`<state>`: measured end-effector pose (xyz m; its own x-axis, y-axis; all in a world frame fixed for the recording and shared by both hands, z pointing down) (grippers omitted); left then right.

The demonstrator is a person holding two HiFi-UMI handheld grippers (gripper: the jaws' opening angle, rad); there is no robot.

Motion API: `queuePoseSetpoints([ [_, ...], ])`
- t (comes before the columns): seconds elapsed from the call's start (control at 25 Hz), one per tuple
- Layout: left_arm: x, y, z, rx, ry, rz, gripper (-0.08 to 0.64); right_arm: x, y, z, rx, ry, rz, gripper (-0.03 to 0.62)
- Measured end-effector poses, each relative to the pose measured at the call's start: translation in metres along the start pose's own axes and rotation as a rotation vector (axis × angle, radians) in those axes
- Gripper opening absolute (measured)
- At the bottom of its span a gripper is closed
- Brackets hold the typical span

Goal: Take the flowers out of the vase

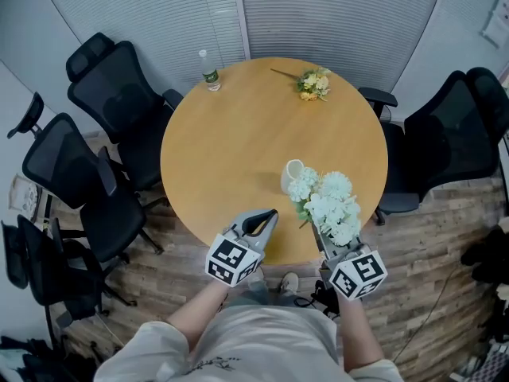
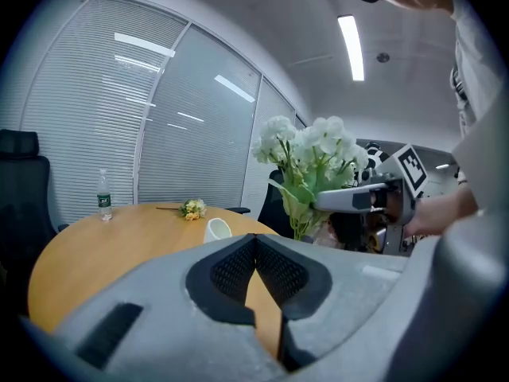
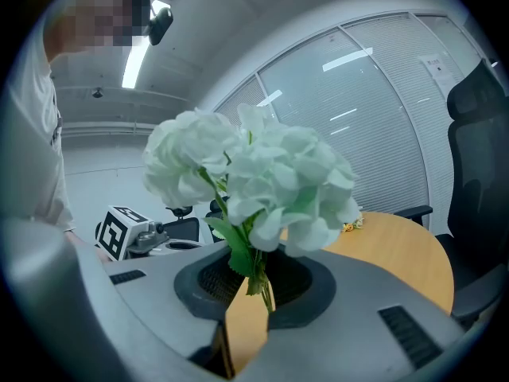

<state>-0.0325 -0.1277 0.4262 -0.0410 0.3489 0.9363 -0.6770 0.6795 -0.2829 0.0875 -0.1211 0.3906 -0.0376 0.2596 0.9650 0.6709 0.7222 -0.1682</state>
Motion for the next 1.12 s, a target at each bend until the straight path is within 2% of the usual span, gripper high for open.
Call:
queuePoseSetpoints([
  [0.48, -0.013, 0.027, -0.012, -0.071, 0.041, -0.003, 0.009, 0.001, 0.014, 0.010, -0.011, -0.002, 0.040, 0.064],
  [1.12, -0.023, 0.035, -0.023, -0.077, 0.043, -0.050, 0.009, -0.002, 0.006, 0.031, -0.061, -0.008, 0.044, 0.060],
])
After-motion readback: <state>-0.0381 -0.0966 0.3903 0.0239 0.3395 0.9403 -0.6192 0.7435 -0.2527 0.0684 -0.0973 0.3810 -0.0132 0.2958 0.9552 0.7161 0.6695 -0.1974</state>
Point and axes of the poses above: the fingertips, and each gripper's own axes: y backward along the fingers, z to its left, x out of its underside, the point moved 2 cm from there along y, backward along the fingers, and after that the axes turned 4 degrees about y, right-handed, at the moved point
